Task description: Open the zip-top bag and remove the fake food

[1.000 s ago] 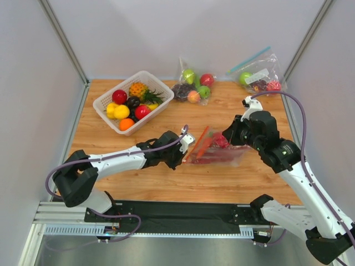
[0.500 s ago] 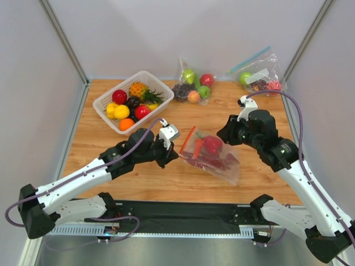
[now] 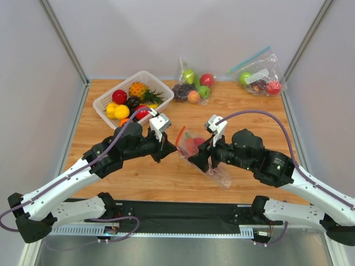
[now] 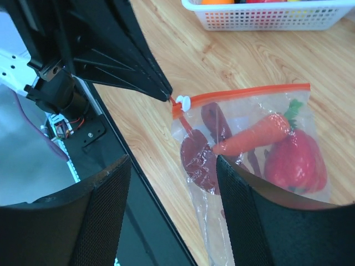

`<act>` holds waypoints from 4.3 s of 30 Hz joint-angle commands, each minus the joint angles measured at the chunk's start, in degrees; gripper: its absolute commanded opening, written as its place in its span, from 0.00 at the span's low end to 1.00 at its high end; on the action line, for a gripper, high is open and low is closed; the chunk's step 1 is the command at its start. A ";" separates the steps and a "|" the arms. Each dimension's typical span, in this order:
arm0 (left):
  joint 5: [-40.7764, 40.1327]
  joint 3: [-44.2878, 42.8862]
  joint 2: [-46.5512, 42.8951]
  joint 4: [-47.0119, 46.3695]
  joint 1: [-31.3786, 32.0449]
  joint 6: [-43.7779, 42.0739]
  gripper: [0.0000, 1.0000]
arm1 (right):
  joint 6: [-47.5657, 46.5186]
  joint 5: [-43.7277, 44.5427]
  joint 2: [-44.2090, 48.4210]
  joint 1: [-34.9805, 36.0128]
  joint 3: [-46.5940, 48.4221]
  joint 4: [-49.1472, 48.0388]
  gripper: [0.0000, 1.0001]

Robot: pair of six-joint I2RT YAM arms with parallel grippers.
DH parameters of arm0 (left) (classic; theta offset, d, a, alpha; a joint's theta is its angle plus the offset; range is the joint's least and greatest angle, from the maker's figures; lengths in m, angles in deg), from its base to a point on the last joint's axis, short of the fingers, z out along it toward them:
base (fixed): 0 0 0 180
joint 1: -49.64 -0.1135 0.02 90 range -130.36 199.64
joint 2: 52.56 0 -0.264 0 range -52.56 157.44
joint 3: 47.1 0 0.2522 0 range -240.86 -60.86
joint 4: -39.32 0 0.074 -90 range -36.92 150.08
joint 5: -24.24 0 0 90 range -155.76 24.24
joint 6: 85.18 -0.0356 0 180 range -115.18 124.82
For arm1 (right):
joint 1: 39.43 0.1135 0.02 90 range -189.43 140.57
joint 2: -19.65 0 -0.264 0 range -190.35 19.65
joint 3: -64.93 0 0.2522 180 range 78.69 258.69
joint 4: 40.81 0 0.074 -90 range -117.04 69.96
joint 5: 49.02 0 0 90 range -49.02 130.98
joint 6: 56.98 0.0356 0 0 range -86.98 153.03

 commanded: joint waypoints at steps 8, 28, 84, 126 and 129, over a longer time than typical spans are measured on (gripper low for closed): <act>1.82 -4.10 -1.37 -0.47 0.15 3.54 0.00 | -6.49 13.35 -5.06 9.72 -0.45 -8.38 0.66; 7.35 -4.63 -3.04 -1.26 0.42 4.15 0.00 | -11.42 22.68 -9.82 11.92 -4.49 -15.14 0.00; 25.73 -0.94 -2.51 -7.06 1.21 -9.65 0.27 | -8.87 -21.00 0.73 4.01 -3.00 -13.74 0.00; 23.00 3.63 -5.85 -2.14 1.12 -12.37 0.00 | -7.99 -2.81 9.87 -2.67 -7.66 -12.25 0.00; 22.48 3.72 -6.11 -1.53 1.12 -12.55 0.00 | -8.08 -1.59 9.87 -2.93 -7.57 -12.16 0.00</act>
